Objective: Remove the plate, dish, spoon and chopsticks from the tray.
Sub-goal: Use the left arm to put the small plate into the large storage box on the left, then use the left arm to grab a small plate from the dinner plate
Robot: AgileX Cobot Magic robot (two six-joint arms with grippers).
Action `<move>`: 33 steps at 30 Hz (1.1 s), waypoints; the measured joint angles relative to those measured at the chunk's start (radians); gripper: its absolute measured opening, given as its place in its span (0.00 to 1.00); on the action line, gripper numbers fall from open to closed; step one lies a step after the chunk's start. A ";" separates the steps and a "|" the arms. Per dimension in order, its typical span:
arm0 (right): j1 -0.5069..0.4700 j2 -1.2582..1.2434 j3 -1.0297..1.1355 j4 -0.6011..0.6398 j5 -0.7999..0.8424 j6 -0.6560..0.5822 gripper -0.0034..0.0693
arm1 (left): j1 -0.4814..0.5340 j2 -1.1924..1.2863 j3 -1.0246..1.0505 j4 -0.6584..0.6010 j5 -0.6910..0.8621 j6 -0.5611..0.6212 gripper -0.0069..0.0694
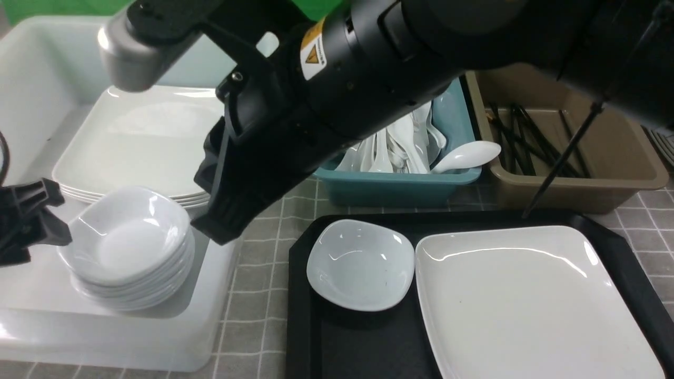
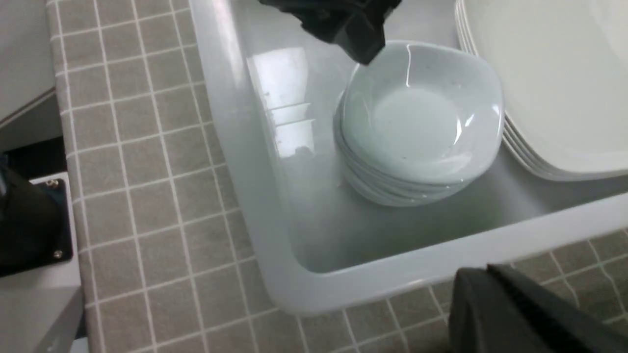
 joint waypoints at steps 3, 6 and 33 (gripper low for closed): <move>-0.012 -0.022 0.000 -0.046 0.040 0.016 0.10 | 0.000 -0.047 -0.025 0.026 0.038 0.005 0.54; -0.075 -0.080 -0.001 -0.116 0.127 0.070 0.10 | -0.029 -0.091 -0.078 0.023 0.109 0.020 0.38; -0.447 -0.751 0.687 -0.163 0.142 0.149 0.10 | -0.930 0.639 -0.660 0.461 0.165 -0.285 0.39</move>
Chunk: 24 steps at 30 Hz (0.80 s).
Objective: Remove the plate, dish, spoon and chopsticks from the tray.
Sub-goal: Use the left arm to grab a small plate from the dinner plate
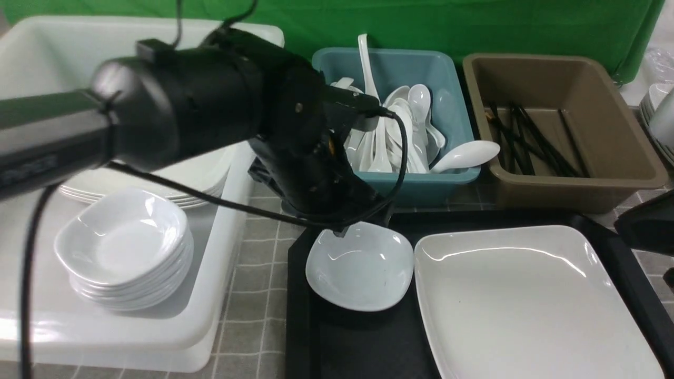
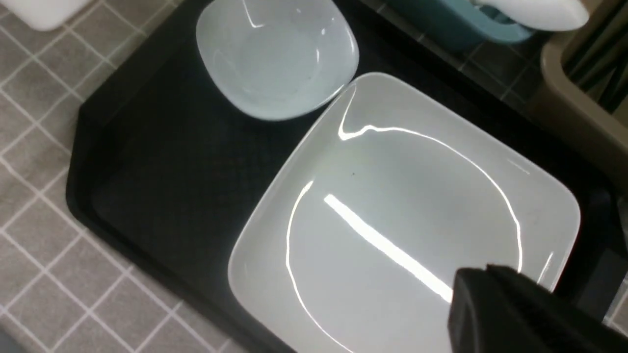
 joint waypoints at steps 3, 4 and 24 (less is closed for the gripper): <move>0.000 -0.018 0.001 0.000 -0.007 0.000 0.10 | 0.000 0.086 -0.047 0.043 0.007 -0.016 0.52; 0.000 -0.019 0.001 0.000 -0.009 0.000 0.10 | 0.000 0.103 -0.053 0.048 0.006 -0.017 0.57; 0.000 -0.020 0.001 0.000 -0.082 0.001 0.10 | 0.048 0.205 -0.068 0.014 -0.125 -0.036 0.71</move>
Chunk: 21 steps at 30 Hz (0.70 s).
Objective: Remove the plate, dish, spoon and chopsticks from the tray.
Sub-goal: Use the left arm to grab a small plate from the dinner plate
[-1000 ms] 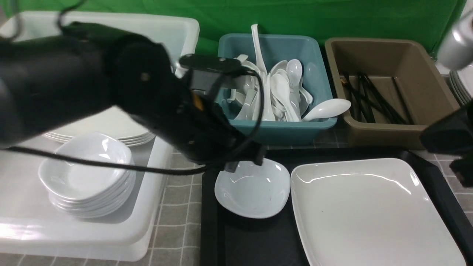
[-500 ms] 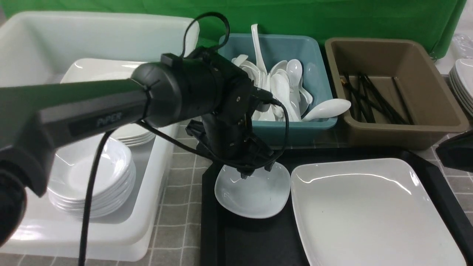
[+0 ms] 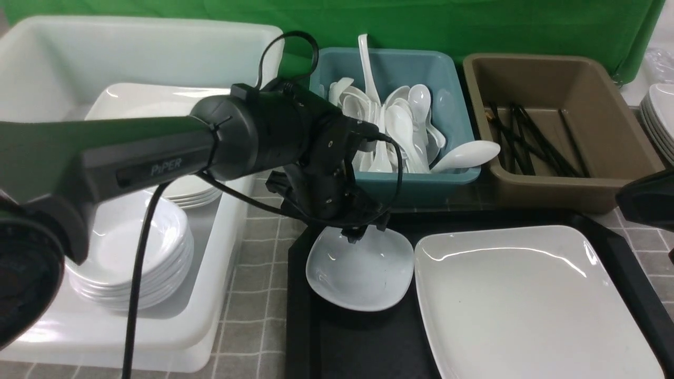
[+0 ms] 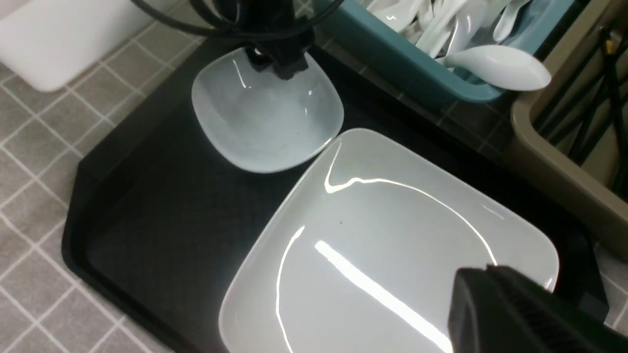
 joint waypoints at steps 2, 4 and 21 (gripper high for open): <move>0.000 0.000 0.000 0.000 -0.003 0.000 0.10 | 0.006 0.003 -0.001 -0.031 -0.002 0.020 0.71; 0.000 0.000 0.000 0.000 -0.003 0.000 0.10 | 0.007 0.010 -0.001 -0.045 -0.003 0.031 0.71; 0.000 0.000 0.000 0.002 -0.008 0.000 0.10 | 0.007 0.045 -0.001 -0.090 0.061 0.058 0.40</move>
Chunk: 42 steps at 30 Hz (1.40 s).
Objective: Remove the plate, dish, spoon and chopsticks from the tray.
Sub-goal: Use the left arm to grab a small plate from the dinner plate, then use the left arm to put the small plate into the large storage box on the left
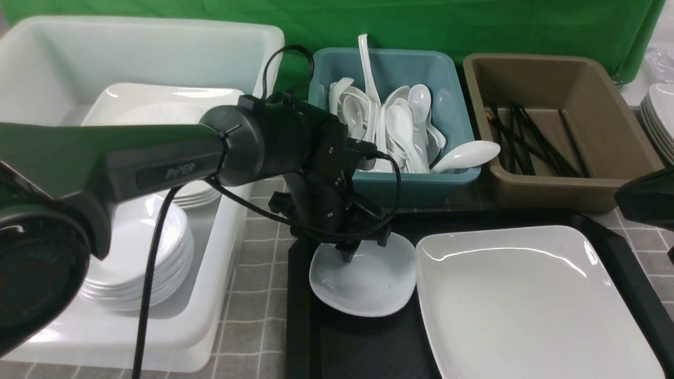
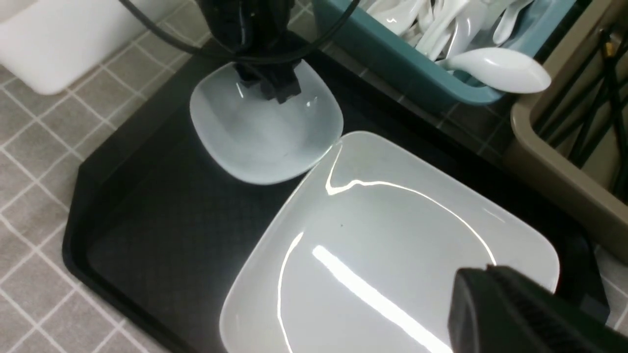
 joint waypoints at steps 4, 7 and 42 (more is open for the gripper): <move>0.000 0.000 0.000 0.021 -0.028 0.000 0.10 | 0.001 -0.012 -0.010 0.000 0.051 -0.001 0.32; 0.000 0.000 0.000 0.039 -0.040 0.000 0.10 | 0.001 -0.021 -0.010 -0.007 0.076 -0.003 0.31; 0.341 0.418 -0.398 0.273 -0.048 -0.173 0.08 | 0.619 -0.810 0.299 -0.295 0.117 0.093 0.13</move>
